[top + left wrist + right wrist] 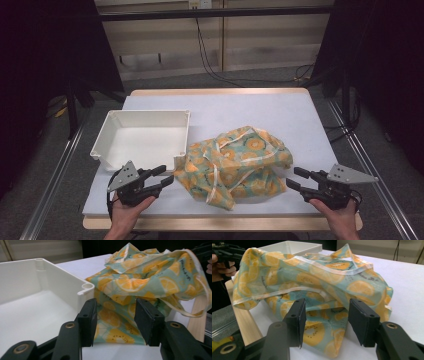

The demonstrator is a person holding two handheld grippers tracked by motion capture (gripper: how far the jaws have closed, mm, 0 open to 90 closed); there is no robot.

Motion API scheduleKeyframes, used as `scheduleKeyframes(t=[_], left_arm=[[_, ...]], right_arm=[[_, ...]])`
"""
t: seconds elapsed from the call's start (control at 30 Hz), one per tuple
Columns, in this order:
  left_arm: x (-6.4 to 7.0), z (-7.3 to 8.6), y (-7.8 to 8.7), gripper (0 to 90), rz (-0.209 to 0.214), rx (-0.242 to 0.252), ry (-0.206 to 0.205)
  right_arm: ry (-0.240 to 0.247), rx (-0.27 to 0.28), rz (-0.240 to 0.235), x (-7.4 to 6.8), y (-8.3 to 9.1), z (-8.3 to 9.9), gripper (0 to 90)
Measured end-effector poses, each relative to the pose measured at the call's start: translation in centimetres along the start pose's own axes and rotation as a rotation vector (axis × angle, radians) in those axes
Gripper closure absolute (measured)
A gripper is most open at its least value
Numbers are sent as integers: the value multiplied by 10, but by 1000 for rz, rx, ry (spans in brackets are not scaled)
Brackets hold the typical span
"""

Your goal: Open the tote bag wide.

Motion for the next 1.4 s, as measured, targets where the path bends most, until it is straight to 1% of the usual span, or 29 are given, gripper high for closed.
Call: scheduleKeyframes(t=[0.03,0.07,0.1,0.17,0.27,0.3,0.33,0.37,0.4,0.43,0.47,0.5,0.53,0.57,0.6,0.67,0.7,0.8,0.83,0.87,0.93,1.03,1.17,1.2,1.27,1.3,1.33,1.37,1.4], left_arm=[[3,-1,-1,551,12,-1,-3],[6,-1,-2,551,30,1,-3],[7,-1,-1,550,28,-9,-19],[12,-2,-3,556,43,-5,-4],[16,1,-3,550,54,-25,-5],[18,0,-4,550,60,-20,5],[19,-1,-3,550,60,-23,7],[20,-2,-5,551,70,-13,12],[22,-3,-5,553,68,-18,20],[22,-4,-6,553,74,-25,15],[26,-4,-8,553,86,-20,25],[29,-5,-9,564,90,-32,10],[31,-5,-10,583,93,-34,11],[34,-7,-12,591,114,-32,8],[36,-8,-14,599,110,-35,8],[42,-11,-20,606,134,-27,10],[45,-13,-24,612,149,-25,4],[52,-19,-33,612,171,-18,-5],[54,-20,-36,612,172,-25,-17],[55,-21,-37,612,167,-27,-17],[58,-25,-42,637,190,-19,-2],[61,-30,-47,658,202,-23,-19],[66,-39,-52,659,223,-5,-7],[68,-41,-53,658,229,-8,-19],[74,-43,-58,655,244,-4,-25],[77,-43,-62,651,254,-1,-19],[78,-43,-65,640,260,-15,-19],[80,-43,-70,629,271,-9,-25],[80,-43,-73,613,263,-7,-31]], right_arm=[[6,-3,-11,-3,-1,-1,488],[6,-3,-11,-3,-1,-1,488],[12,-4,-16,-5,-2,-2,502],[16,0,-20,-8,-3,-5,503],[25,-10,-18,-12,-6,-7,506],[28,-15,-29,-14,-8,-8,527],[31,-19,-43,-17,-9,-9,533],[33,-18,-52,-18,-12,-10,535],[32,-20,-59,-20,-14,-11,541],[30,-21,-65,-22,-16,-12,544],[35,-20,-75,-23,-18,-14,548],[38,-25,-78,-23,-20,-15,551],[36,-23,-82,-24,-22,-17,555],[41,-20,-87,-24,-24,-19,560],[45,-20,-90,-24,-26,-21,560],[52,-20,-100,-25,-31,-23,561],[53,-22,-103,-25,-33,-24,558],[60,-27,-112,-26,-42,-27,544],[60,-24,-114,-26,-45,-28,520],[53,-21,-113,-26,-48,-30,515],[55,-25,-119,-26,-54,-31,509],[55,-29,-133,-26,-64,-33,505],[66,-48,-156,-28,-76,-37,492],[69,-52,-162,-28,-78,-37,484],[79,-60,-169,-29,-84,-36,472],[81,-60,-175,-30,-86,-36,463],[82,-63,-185,-30,-89,-34,456],[87,-73,-181,-30,-91,-34,455],[98,-82,-183,-31,-94,-33,455]])
Point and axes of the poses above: each handheld gripper's, and its own axes: y roughly backward along the jaws, z roughly out of its underside, x roughly to its right, the point moved 8 cm from there along -y, roughly forward along the jaws, and after that the axes turned 12 degrees about x, right-handed, at the moved point
